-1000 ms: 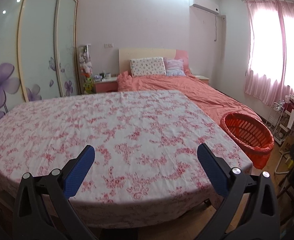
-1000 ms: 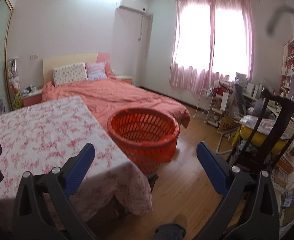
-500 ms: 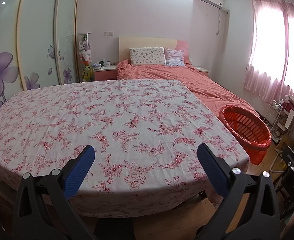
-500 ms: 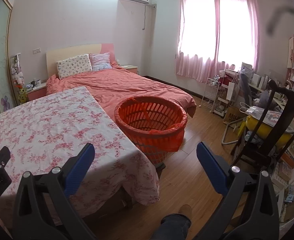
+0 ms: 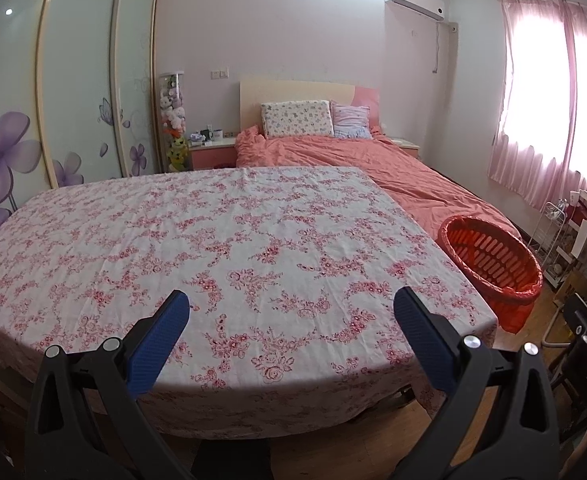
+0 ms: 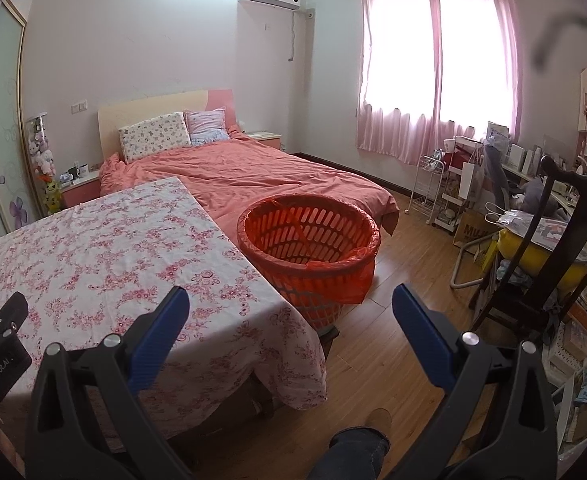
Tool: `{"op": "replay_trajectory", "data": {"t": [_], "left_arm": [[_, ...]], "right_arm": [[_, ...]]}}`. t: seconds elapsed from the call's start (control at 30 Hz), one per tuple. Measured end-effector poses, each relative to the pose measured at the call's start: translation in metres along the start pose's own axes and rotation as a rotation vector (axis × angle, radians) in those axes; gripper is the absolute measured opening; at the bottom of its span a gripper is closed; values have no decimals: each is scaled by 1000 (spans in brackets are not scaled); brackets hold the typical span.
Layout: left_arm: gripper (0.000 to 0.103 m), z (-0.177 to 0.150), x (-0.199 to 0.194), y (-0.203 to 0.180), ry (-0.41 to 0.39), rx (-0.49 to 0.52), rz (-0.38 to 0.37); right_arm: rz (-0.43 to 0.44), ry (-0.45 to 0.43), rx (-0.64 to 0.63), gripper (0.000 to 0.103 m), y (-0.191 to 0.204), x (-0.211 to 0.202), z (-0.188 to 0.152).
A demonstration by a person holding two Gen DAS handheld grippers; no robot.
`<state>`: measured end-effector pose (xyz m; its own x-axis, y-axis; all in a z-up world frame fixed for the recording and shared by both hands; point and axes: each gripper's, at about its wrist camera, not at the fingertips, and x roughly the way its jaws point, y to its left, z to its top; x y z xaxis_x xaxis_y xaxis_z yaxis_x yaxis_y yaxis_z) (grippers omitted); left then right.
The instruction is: Collect trash
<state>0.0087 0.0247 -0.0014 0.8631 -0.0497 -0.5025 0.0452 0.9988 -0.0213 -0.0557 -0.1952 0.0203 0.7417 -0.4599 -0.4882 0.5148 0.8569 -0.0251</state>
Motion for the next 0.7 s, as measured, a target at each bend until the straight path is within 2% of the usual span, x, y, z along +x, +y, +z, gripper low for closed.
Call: {"op": "replay_trajectory", "data": {"t": [0.7], "left_arm": [[101,1,-2,-4,-6,4,-2]], "right_arm": [[3,3,-1,99,-3,-2,0]]}}
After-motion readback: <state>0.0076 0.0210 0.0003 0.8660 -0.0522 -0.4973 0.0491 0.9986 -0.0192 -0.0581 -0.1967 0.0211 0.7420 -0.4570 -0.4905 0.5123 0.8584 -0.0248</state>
